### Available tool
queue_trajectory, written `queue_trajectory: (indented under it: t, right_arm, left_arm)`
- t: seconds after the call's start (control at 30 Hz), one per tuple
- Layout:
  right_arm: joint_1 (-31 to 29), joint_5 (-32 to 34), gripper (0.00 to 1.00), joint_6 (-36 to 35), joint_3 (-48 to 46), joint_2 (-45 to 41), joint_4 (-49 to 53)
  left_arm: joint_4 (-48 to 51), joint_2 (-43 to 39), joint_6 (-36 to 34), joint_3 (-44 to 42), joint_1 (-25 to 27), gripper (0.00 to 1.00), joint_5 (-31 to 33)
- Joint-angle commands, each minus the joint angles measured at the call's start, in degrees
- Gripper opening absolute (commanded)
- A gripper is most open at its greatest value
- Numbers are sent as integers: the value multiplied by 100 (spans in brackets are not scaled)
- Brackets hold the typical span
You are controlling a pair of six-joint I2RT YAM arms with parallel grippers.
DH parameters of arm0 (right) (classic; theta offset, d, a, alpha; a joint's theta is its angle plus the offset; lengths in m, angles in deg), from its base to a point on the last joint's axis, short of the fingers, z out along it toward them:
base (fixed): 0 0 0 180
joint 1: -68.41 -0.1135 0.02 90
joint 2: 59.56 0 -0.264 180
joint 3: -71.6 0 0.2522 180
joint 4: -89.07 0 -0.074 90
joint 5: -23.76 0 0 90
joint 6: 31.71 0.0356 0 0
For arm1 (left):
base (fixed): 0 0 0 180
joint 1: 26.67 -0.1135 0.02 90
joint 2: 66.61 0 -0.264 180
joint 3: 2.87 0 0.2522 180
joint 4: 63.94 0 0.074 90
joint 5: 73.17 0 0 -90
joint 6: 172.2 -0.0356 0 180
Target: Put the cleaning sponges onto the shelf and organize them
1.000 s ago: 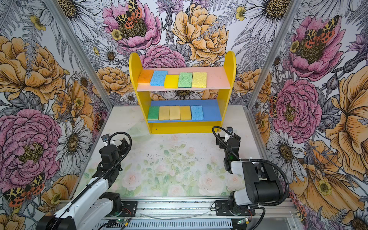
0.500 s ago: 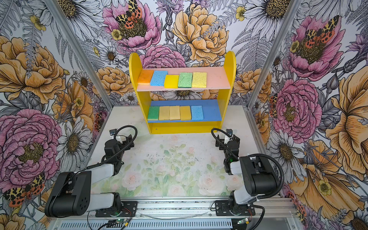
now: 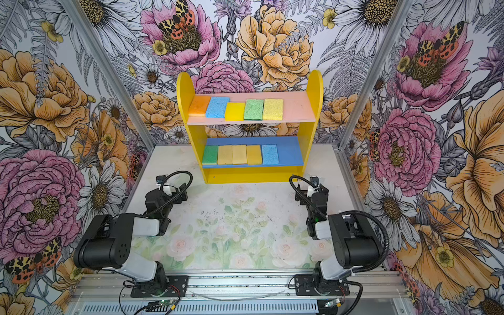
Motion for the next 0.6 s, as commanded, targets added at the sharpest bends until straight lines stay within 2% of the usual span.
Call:
queue_trajectory:
  t: [0.0,0.17,0.57]
  right_arm:
    - [55,-53,99,8,275,0,197]
    - [181,-209,99,122,487,12,594]
    - [449,-546,99,345,576,29,758]
  left_arm:
    - [-317,11,-34,129,-62,99,-151]
    - [-313,3,-68,127,10,99,-31]
    - [-323,12,-78,137,54,99,48]
